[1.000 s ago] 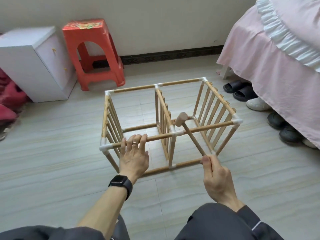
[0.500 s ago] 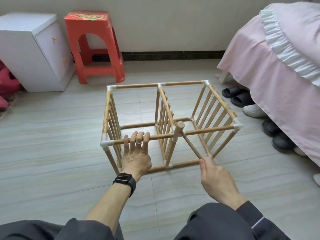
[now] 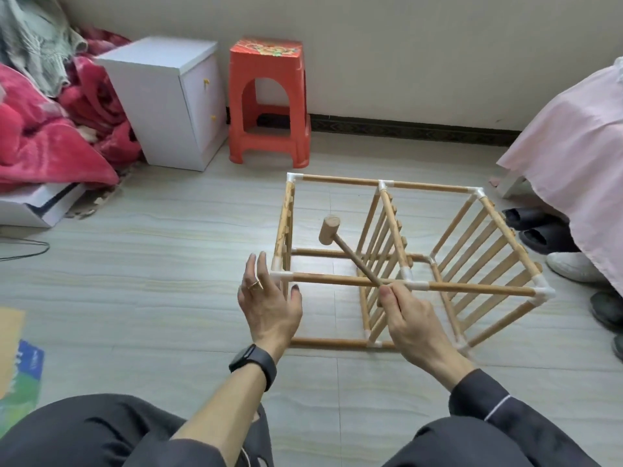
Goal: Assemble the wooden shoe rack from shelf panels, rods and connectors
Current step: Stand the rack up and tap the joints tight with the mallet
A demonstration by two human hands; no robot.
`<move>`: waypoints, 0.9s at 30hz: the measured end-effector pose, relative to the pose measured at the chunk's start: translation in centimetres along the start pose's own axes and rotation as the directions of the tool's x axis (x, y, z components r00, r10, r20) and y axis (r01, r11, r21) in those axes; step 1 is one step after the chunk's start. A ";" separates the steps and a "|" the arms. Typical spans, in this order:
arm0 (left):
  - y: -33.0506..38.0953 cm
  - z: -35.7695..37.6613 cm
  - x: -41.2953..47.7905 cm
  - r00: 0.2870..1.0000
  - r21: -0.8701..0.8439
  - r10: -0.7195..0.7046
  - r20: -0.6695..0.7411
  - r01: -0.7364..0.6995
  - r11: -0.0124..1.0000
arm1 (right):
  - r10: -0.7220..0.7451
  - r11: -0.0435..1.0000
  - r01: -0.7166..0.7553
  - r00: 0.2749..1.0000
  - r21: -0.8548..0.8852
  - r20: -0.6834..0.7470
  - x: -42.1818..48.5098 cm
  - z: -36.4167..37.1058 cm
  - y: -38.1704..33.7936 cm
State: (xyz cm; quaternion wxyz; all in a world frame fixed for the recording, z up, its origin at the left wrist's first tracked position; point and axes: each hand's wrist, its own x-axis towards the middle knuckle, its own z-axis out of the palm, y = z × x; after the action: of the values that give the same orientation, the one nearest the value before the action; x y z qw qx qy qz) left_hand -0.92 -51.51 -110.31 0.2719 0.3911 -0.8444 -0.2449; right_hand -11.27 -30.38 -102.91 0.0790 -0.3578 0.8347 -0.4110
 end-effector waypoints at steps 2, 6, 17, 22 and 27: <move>-1.7 -0.9 1.5 0.957 -0.100 -0.142 0.254 0.172 0.980 | -0.001 1.000 0.002 0.996 -0.013 0.092 0.9 1.5 -0.6; -3.5 -2.2 2.5 0.895 -0.135 -0.062 0.441 0.135 0.982 | -0.118 0.991 0.122 0.990 -0.046 0.083 1.9 3.2 -1.8; -4.4 -1.5 2.5 0.929 -0.082 -0.003 0.370 0.036 0.996 | -0.289 0.927 0.309 0.950 -0.213 0.118 2.0 4.0 -1.1; -4.2 -1.6 2.2 0.929 -0.073 -0.017 0.369 0.047 0.996 | -0.173 0.880 0.278 0.943 -0.386 0.284 1.9 4.0 -1.0; -4.4 -1.9 2.6 0.909 0.021 -0.023 0.417 0.015 1.000 | -0.137 0.949 0.184 0.972 -0.255 0.191 1.9 3.1 -0.3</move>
State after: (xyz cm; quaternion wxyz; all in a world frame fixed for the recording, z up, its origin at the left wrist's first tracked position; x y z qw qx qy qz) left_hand 1.22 -56.46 -110.99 0.0794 0.3403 -0.8814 -0.3180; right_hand -11.19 -33.74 -104.40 0.0667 -0.4662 0.8412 -0.2656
